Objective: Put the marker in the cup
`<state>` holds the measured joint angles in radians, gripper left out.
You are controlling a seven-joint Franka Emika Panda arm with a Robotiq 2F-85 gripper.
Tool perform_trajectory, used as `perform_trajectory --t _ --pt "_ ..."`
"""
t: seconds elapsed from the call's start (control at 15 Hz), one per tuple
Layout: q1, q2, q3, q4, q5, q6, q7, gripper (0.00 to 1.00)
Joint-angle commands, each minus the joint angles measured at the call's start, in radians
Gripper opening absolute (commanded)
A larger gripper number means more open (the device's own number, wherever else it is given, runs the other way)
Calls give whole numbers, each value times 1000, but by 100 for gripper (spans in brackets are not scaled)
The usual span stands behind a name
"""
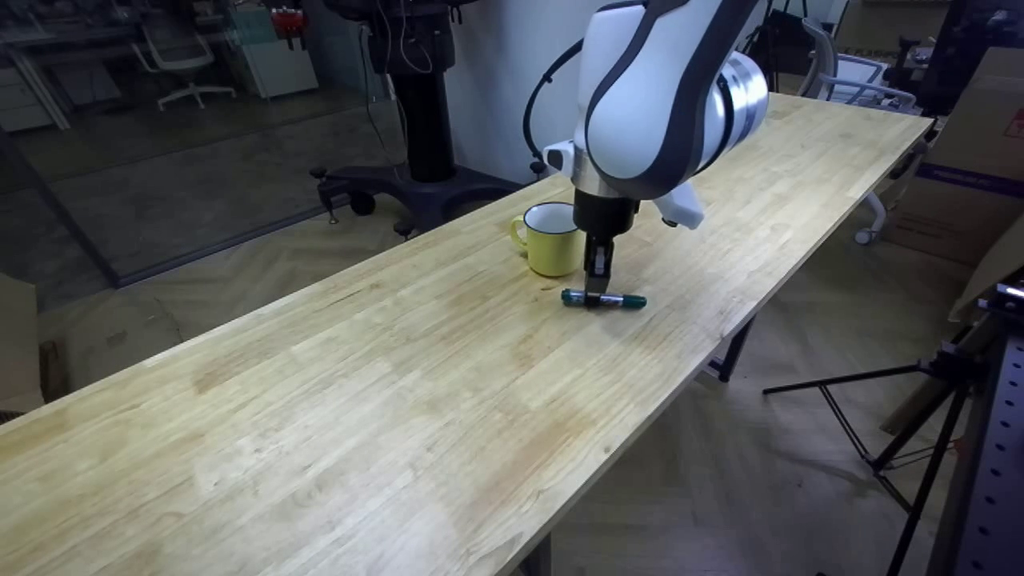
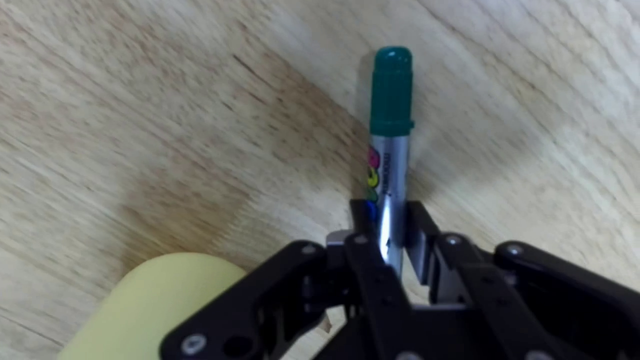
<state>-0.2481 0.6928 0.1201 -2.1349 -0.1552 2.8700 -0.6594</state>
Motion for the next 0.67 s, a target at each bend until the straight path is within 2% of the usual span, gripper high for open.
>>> perform_trajectory --t 0.0,0.13,0.4,0.6 --pt "-30 -43 41 -11 12 -13 4 5" --pt "-49 -73 73 -16 28 -49 -7 5" --pt "-28 -175 59 -34 51 -96 21 5" --pt "-22 -259 48 -37 98 -187 26 5"
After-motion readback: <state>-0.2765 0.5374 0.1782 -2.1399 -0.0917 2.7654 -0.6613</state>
